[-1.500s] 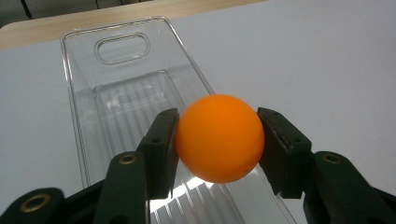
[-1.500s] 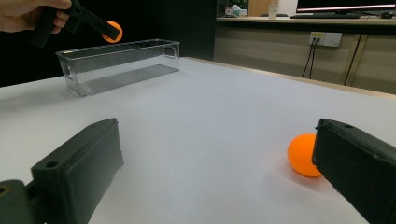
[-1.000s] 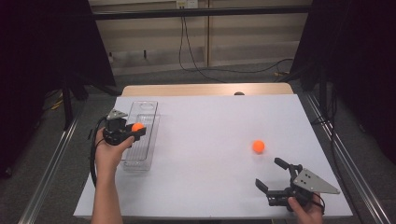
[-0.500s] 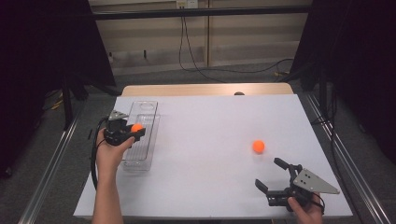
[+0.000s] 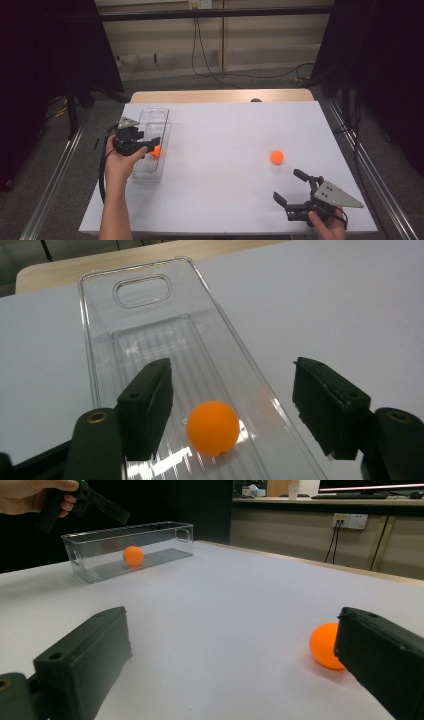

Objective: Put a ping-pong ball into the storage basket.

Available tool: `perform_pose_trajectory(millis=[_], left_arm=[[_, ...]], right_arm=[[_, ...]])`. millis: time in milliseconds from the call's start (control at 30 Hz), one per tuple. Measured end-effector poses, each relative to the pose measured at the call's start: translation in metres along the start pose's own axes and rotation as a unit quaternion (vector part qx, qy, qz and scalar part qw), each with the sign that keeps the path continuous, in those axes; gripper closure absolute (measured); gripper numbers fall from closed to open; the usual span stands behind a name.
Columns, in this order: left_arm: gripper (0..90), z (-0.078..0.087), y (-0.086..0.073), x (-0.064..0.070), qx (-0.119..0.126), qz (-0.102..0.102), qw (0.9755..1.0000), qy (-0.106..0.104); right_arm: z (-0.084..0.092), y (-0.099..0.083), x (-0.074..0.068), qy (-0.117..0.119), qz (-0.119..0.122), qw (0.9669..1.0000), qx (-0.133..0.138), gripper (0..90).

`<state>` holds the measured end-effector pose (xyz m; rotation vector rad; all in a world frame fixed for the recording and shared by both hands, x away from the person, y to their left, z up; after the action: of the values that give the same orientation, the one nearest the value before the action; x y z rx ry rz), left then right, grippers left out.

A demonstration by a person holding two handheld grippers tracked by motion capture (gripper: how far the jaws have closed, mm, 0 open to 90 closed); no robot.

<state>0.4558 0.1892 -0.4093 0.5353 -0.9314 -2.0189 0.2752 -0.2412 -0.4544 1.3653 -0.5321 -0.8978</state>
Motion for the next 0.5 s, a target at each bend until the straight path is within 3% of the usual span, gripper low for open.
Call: perform_pose_trajectory(millis=[100, 200, 500], left_arm=[[29.9, 0.002, 0.004, 0.005, 0.006, 0.001, 0.9999, -0.012], [27.7, 0.002, 0.005, 0.007, 0.005, 0.001, 0.9999, -0.010], [22.5, -0.001, 0.010, 0.019, 0.005, 0.000, 0.9996, -0.030]], right_arm=[[0.000, 0.000, 0.000, 0.000, 0.000, 1.0000, 0.000, 1.1], [0.000, 0.000, 0.000, 0.000, 0.000, 1.0000, 0.000, 1.1], [0.000, 0.000, 0.000, 0.000, 0.001, 1.0000, 0.000, 1.1]])
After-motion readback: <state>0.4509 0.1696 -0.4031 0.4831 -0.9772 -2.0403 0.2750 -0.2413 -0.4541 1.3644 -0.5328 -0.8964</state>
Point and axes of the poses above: each handheld gripper's, and its own axes: z roughly backward along the jaws, y roughly out of its top, x roughly to its right, the point moved 6 cm from there along -z, roughly forward along the jaws, and after that the axes turned 7 degrees about -z, right-handed, at the moved point
